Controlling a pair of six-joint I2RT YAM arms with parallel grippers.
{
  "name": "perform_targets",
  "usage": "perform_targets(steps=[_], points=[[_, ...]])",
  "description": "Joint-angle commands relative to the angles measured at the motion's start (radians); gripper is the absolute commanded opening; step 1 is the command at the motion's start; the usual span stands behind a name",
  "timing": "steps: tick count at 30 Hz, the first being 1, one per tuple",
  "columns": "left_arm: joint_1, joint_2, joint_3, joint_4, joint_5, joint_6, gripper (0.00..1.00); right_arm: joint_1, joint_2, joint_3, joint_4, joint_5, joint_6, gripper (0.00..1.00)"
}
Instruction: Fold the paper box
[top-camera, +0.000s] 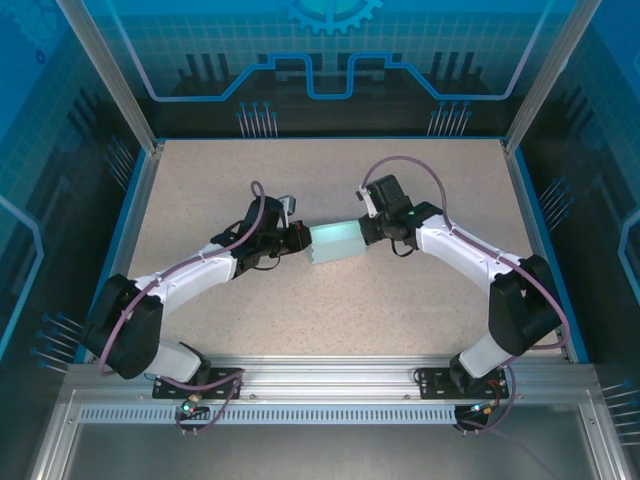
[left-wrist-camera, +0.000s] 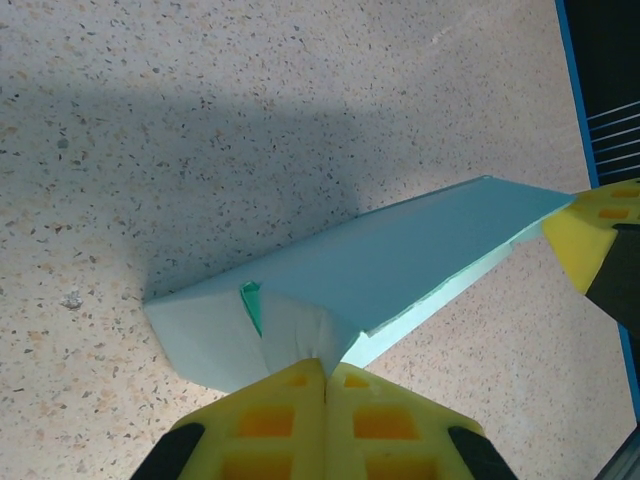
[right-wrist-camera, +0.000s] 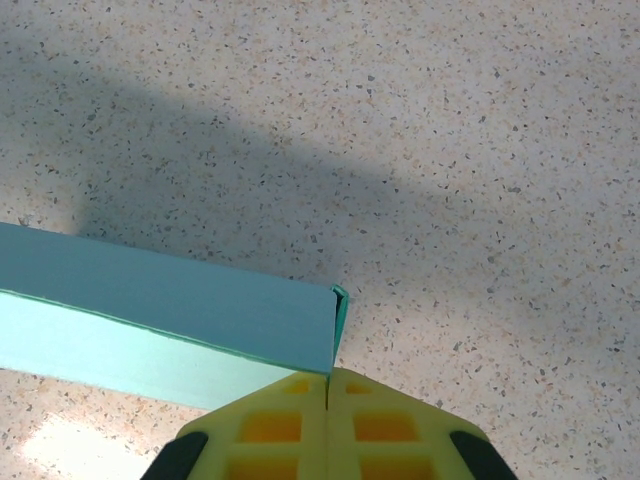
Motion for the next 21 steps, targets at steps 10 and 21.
perform_targets(steps=[10, 21], points=[[-0.004, -0.006, -0.006, 0.089, 0.014, -0.087, 0.00, 0.031, -0.015, -0.012, -0.028, -0.021, 0.023, 0.00], [-0.004, -0.003, -0.022, 0.108, 0.004, -0.113, 0.00, 0.040, -0.015, -0.012, -0.034, -0.007, 0.028, 0.00]])
